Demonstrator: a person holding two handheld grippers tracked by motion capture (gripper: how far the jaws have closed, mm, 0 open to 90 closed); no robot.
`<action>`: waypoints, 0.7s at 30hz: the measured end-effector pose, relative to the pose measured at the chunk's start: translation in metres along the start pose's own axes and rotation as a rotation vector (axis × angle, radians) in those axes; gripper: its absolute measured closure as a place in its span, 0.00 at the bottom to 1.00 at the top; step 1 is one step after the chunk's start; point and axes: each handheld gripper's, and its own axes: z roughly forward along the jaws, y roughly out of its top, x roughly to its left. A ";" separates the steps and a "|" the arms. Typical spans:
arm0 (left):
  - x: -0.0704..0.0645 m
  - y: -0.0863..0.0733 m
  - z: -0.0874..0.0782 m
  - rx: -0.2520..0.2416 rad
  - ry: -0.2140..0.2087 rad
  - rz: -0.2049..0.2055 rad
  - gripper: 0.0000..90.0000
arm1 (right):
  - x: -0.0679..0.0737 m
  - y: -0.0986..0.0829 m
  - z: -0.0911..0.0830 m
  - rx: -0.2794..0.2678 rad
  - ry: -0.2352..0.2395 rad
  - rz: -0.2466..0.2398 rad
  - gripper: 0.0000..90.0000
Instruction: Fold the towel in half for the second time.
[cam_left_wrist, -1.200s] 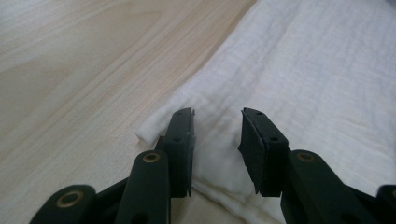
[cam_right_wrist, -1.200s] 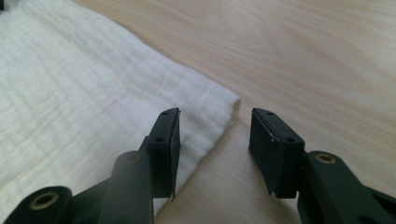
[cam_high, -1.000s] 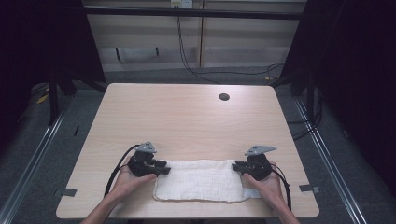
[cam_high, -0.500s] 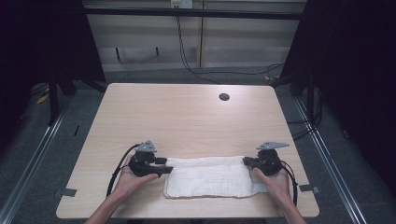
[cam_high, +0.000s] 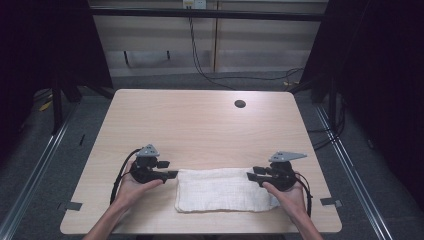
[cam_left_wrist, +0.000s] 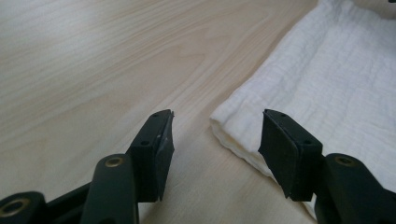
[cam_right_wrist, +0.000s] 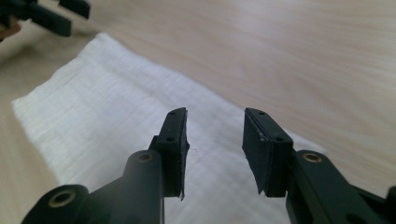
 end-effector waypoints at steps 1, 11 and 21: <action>0.000 0.004 -0.001 -0.009 0.000 0.005 0.50 | 0.005 0.001 0.003 0.004 0.020 -0.025 0.66; 0.013 0.033 0.010 0.008 -0.037 -0.024 0.53 | 0.045 0.019 0.024 0.057 0.120 -0.089 0.65; 0.011 0.020 0.013 -0.007 -0.062 -0.004 0.46 | 0.105 0.034 0.068 0.083 0.287 -0.183 0.79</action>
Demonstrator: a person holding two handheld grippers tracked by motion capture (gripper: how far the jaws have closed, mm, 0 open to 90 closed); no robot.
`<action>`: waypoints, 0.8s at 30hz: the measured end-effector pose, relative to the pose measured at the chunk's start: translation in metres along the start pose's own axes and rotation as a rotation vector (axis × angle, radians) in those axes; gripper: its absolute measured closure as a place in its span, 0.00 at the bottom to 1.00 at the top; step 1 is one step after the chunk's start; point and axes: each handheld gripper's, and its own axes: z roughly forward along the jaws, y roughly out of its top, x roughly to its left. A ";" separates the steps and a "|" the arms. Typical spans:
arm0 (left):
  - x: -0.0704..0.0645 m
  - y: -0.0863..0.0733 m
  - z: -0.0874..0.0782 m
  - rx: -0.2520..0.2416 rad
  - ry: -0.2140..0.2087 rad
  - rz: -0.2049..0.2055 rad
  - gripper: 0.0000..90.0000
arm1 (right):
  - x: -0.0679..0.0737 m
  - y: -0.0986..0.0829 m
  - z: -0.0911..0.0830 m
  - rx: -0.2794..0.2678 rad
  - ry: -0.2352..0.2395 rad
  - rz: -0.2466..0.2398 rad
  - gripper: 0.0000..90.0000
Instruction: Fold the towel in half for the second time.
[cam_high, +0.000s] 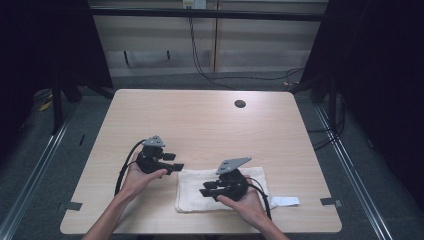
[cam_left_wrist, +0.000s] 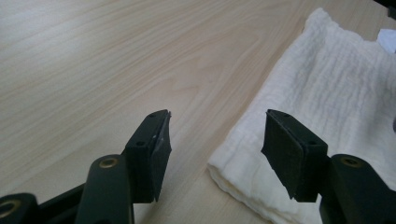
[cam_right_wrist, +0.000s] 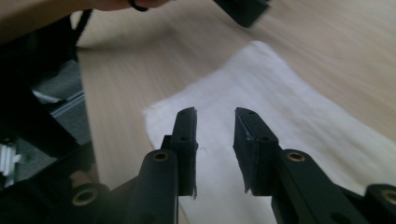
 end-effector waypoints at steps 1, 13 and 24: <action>0.000 0.000 0.000 0.003 0.001 0.000 0.45 | 0.005 0.002 0.008 0.008 0.017 -0.011 0.79; 0.004 -0.008 0.000 -0.016 0.026 -0.042 0.43 | 0.031 0.004 0.067 0.090 0.098 -0.063 0.69; 0.006 -0.011 0.000 -0.034 0.008 -0.073 0.43 | 0.037 0.000 0.077 0.098 0.060 -0.127 0.66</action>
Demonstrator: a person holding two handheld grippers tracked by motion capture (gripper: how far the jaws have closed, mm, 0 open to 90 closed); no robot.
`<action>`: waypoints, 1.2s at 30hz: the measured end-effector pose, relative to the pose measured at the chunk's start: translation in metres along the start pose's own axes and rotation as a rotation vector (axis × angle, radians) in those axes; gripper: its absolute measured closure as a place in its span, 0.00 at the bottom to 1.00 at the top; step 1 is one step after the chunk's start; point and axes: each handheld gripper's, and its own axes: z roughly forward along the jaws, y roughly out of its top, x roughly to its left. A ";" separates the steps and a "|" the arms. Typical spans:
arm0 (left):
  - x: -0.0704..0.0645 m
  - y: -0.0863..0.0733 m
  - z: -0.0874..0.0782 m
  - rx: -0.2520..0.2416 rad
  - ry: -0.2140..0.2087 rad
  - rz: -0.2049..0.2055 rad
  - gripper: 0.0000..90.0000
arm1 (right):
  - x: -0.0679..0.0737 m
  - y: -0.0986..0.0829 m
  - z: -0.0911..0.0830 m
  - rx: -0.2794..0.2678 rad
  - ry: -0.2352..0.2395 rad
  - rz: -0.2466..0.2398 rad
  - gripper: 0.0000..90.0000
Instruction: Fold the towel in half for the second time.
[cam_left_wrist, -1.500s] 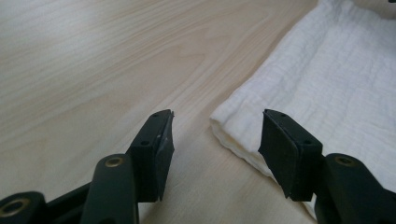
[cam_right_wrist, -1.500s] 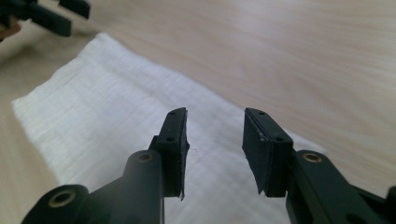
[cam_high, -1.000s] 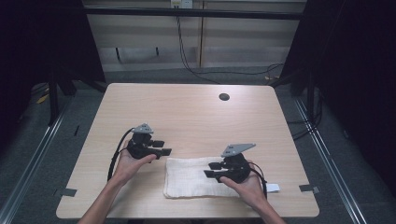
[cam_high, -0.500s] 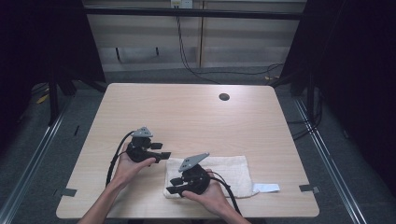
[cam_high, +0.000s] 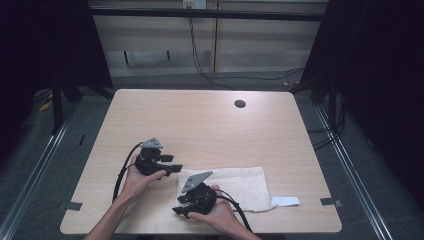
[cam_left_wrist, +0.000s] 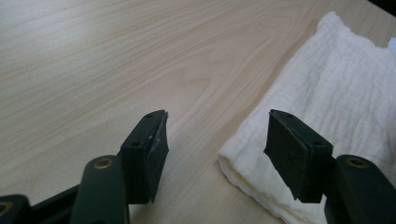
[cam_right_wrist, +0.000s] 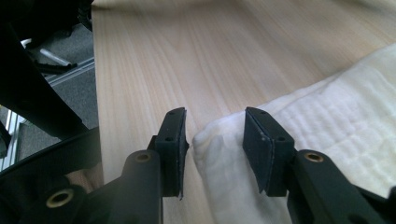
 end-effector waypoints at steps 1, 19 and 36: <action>0.000 0.000 0.000 -0.005 -0.002 -0.007 0.43 | 0.001 -0.001 0.001 -0.006 -0.007 -0.016 0.65; 0.002 -0.001 0.000 -0.001 0.015 -0.010 0.42 | 0.007 -0.005 0.001 -0.011 -0.113 -0.102 0.90; -0.007 0.001 0.024 0.131 -0.034 0.084 0.74 | 0.000 -0.008 0.000 -0.044 -0.078 -0.011 0.94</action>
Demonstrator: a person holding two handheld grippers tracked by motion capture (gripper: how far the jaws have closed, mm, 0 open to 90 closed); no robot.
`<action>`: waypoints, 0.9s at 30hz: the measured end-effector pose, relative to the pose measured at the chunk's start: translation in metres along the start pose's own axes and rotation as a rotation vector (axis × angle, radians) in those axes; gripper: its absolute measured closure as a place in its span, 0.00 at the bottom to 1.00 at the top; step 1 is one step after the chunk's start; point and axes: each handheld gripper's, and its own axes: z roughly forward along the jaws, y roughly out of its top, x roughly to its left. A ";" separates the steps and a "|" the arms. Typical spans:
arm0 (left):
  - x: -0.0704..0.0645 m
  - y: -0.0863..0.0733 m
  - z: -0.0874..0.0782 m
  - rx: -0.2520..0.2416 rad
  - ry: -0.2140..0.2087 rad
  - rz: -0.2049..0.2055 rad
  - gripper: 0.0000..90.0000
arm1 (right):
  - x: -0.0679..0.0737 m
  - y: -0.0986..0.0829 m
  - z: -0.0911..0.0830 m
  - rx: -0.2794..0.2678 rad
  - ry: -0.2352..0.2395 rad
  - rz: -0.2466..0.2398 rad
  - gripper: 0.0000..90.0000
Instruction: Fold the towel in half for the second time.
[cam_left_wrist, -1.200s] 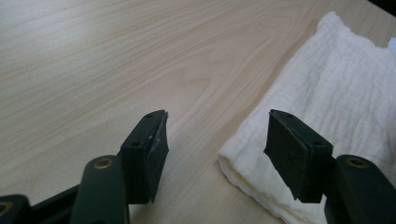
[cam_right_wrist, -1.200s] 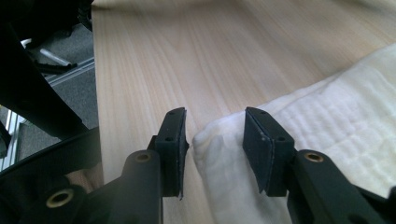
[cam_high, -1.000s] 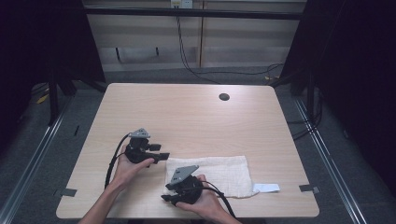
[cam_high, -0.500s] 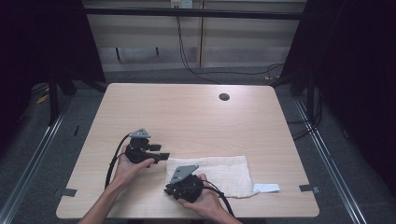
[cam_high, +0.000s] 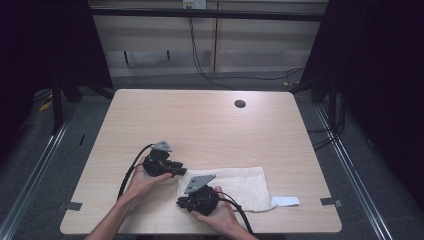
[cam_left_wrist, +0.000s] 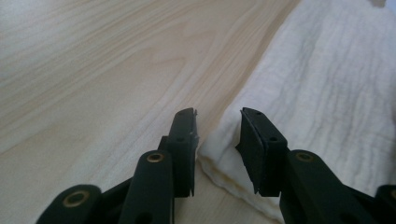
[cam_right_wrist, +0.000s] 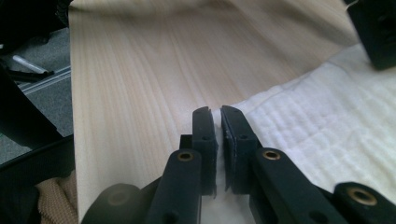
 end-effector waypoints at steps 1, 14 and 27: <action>0.000 -0.001 0.000 0.005 0.001 0.001 0.74 | 0.000 0.000 0.000 -0.001 0.000 0.000 0.94; -0.006 -0.005 0.000 0.039 -0.041 0.023 0.90 | -0.002 0.003 0.000 0.018 0.017 0.002 0.95; -0.001 -0.003 -0.009 -0.053 -0.102 -0.060 0.95 | -0.007 0.008 -0.012 -0.016 0.035 0.036 0.95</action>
